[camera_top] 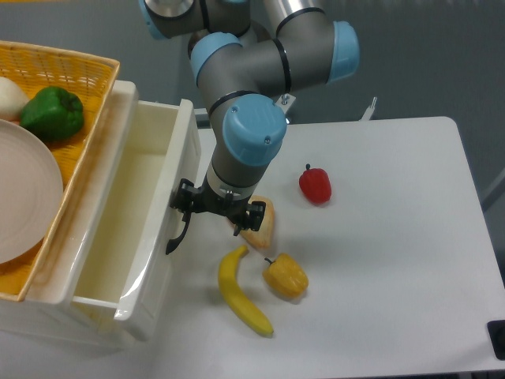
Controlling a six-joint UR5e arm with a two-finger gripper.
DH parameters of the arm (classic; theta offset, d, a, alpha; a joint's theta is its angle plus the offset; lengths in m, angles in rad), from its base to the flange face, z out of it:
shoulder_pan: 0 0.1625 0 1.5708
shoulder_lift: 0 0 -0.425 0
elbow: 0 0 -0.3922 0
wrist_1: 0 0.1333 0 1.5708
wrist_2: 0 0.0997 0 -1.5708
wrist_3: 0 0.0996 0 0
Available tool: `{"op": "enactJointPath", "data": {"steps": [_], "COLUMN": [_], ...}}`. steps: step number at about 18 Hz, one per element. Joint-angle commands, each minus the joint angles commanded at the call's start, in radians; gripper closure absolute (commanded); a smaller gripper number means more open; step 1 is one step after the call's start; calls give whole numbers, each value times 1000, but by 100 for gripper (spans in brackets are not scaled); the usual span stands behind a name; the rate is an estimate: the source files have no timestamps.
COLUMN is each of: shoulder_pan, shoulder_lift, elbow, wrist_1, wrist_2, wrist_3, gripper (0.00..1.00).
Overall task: Slide the top white drawer open
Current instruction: 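Pull the upper drawer outward by its handle, away from the cabinet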
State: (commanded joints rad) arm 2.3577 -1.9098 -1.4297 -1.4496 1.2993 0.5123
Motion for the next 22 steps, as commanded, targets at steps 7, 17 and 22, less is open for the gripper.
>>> {"op": "enactJointPath", "data": {"steps": [7,17,22], "shoulder_pan": [21,48,64], "shoulder_lift": [-6,-11,-14], "elbow": [12,18,26], "wrist_1": [-5,-6,-6], "wrist_2": [2,0,0], "wrist_3": [21,40,44], "gripper": [0,0,0]}}
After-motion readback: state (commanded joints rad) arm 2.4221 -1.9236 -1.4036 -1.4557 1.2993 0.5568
